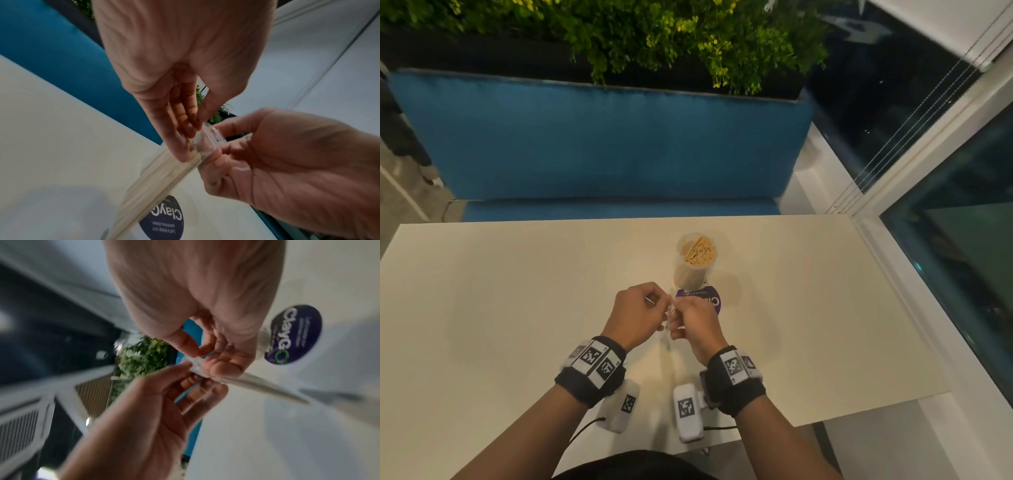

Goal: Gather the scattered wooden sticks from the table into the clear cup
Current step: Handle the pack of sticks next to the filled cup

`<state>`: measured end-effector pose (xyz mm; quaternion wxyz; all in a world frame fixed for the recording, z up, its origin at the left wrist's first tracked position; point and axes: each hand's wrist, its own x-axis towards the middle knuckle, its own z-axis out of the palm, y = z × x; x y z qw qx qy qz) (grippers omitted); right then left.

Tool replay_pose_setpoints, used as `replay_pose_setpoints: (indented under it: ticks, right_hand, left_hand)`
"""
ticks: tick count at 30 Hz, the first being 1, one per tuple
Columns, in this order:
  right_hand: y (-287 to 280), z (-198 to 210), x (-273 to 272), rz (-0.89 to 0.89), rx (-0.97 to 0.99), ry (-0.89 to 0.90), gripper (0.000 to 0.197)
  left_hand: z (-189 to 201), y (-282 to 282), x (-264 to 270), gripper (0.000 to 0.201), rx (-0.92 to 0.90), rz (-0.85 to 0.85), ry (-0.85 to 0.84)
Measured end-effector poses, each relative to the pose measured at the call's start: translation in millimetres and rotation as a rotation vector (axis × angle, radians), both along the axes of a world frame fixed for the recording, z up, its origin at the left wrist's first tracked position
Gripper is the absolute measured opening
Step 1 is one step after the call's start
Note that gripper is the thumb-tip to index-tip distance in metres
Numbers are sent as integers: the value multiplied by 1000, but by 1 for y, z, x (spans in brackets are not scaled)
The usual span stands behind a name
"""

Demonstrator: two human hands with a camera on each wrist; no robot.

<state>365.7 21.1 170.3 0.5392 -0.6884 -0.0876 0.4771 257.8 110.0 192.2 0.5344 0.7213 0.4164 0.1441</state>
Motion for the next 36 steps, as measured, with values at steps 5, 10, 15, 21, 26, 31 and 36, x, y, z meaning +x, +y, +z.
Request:
replay_pose_setpoints:
  ticks: [5,10,15,21,26,31,36]
  right_hand:
    - [0,0,4,251,-58,-523,23]
    - [-2,11,7,261,-45,-833,22]
    - [2,8,0,225,-86,-680,21]
    - [4,3,-6,188,-56,-619,26]
    - [0,3,0,163,-70,-616,24]
    - [-10,11,1,129,-96,-758,32]
    - [-7,20,3,160,-31,-785,31]
  left_hand:
    - [7,-1,-2,17,107,-85,20]
    - [7,1,-3,17,113,6,15]
    - [3,-4,3,16,-16,150,-55]
    - [-6,-8,-5,20,-336,225,-97]
    - [-3,5,-10,11,-197,150,47]
    - [4,6,-10,8,116,115,159]
    - [-18,13,-12,43,-895,316,-137]
